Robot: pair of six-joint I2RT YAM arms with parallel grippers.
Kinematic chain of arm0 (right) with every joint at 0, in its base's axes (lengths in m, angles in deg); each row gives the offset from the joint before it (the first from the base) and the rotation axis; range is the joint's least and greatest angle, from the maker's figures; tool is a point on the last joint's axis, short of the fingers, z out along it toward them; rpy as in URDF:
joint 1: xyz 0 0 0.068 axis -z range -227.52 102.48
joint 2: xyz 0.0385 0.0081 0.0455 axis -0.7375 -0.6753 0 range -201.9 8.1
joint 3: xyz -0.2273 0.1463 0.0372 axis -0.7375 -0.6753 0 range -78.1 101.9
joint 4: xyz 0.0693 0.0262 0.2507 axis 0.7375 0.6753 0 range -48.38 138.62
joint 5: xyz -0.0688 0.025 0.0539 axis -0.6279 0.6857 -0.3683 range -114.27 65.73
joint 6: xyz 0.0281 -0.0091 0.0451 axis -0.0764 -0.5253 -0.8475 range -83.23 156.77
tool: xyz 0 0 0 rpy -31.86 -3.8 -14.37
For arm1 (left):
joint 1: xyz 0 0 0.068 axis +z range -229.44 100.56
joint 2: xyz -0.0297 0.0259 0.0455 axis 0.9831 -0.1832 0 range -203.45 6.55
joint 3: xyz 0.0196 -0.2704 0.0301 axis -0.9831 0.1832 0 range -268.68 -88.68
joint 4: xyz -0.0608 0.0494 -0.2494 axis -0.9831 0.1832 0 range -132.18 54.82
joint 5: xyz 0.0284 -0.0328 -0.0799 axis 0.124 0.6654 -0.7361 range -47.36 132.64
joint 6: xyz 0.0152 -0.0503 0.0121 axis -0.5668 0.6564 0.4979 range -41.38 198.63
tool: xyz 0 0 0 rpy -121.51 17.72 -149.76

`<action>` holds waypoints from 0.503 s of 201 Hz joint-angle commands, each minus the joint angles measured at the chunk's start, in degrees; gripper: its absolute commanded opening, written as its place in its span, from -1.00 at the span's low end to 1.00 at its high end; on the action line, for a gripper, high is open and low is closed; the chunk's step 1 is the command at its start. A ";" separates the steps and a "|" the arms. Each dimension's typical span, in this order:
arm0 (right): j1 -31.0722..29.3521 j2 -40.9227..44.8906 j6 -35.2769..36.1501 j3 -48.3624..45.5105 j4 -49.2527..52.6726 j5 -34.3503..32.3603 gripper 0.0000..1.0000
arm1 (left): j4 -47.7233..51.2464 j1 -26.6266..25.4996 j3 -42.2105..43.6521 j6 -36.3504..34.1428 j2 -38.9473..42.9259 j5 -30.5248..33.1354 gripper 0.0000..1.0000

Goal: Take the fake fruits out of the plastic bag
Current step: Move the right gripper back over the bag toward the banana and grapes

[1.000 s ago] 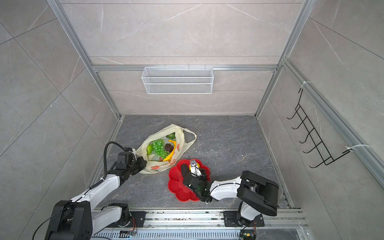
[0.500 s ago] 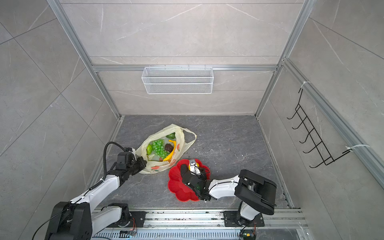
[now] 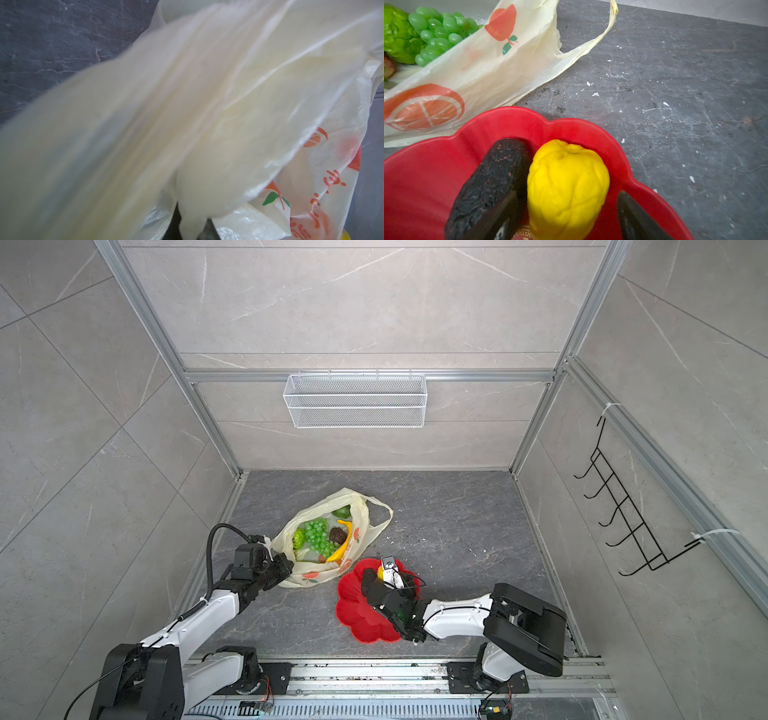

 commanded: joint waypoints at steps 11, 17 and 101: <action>0.12 4.43 -1.91 -0.11 5.20 -1.11 0.61 | -1.67 -0.07 0.16 -1.64 0.32 0.80 -1.00; 0.11 5.13 -1.78 0.18 6.04 -1.13 0.62 | -1.75 -0.09 0.17 -1.63 0.18 0.70 -1.00; 5.33 6.90 -2.31 17.12 23.41 8.64 0.57 | -0.33 -0.17 -0.75 -1.32 -1.49 0.10 -1.00</action>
